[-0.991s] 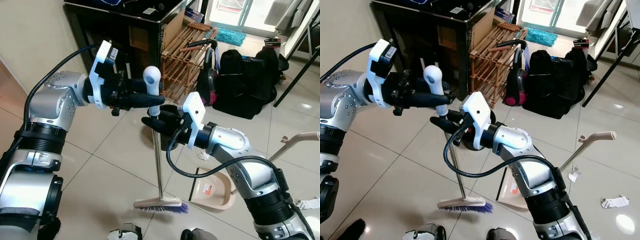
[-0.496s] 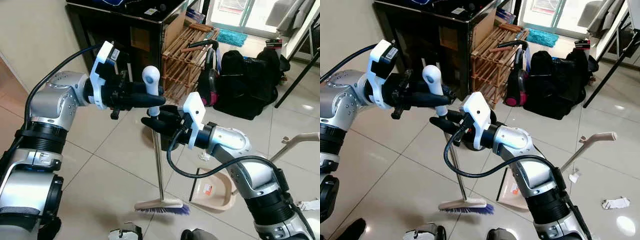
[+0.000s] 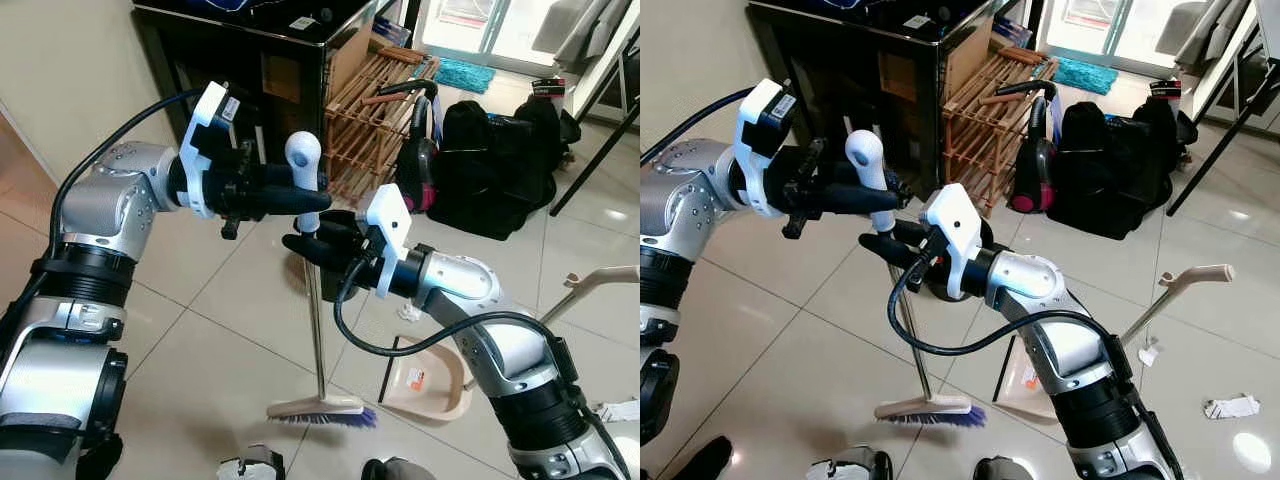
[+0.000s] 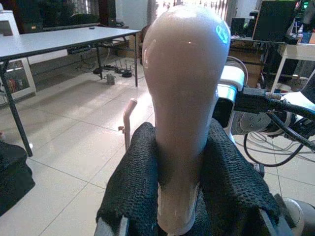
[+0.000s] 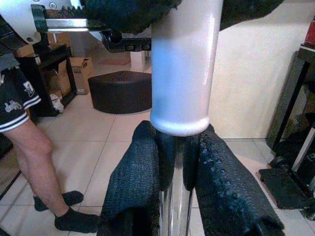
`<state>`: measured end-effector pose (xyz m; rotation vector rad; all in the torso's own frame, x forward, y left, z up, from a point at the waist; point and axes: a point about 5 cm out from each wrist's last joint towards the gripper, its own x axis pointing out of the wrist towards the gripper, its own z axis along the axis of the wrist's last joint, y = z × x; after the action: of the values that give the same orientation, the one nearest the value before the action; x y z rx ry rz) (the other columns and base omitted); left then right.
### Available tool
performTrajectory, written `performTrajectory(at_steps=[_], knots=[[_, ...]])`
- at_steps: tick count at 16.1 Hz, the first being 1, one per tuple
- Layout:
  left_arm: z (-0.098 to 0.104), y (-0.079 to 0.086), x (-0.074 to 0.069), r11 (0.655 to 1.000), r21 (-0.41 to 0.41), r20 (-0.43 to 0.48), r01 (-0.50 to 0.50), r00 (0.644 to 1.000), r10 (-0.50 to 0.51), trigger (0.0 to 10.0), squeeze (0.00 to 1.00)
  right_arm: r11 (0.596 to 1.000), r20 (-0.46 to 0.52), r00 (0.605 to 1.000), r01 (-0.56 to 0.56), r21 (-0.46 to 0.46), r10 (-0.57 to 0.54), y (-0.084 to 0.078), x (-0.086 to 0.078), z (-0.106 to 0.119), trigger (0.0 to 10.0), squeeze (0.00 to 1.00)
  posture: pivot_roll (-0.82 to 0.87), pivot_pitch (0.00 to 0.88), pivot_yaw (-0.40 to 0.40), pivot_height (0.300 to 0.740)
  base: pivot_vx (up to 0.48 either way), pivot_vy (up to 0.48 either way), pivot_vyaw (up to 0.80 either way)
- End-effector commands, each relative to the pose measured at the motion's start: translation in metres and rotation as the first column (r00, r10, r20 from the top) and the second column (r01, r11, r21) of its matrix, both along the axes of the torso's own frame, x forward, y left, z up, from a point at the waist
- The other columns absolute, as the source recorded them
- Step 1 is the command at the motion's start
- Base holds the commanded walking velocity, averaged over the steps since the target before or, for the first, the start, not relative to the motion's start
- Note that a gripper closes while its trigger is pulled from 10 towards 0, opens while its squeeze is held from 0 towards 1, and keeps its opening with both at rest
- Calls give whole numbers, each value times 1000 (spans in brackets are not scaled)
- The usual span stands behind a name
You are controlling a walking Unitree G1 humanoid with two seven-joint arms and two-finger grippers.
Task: Sweep floor
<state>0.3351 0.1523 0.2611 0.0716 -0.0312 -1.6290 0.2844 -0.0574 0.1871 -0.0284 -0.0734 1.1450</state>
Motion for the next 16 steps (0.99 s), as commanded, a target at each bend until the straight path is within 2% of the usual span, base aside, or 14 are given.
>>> performTrajectory(at_steps=[1,12,13,14,15,16], knots=[[10,-2,1,1000,-17,31,7,999,-7,0,0,998,64,996,-64,21,63,5,-8,10,0,0,-12,41,22,740,0,0,0],[15,-1,3,999,-50,-16,19,1000,-20,0,0,998,61,996,-66,18,65,5,-8,9,0,0,-12,47,21,740,0,0,0],[15,-1,3,999,-50,-17,19,1000,-20,0,0,998,64,996,-64,19,62,5,-7,9,2157,0,-12,47,20,740,0,0,0],[15,-1,3,999,-50,-18,20,1000,-21,0,0,998,67,996,-59,20,57,4,-7,10,10000,0,-12,47,20,740,0,0,0],[15,-1,3,999,-50,-19,19,1000,-20,0,0,998,68,996,-56,20,54,4,-7,10,10000,0,-12,47,20,740,0,0,0],[15,-1,3,999,-50,-19,17,1000,-18,0,0,998,58,997,-60,25,58,4,-7,10,10000,694,-12,47,19,740,0,0,0]])
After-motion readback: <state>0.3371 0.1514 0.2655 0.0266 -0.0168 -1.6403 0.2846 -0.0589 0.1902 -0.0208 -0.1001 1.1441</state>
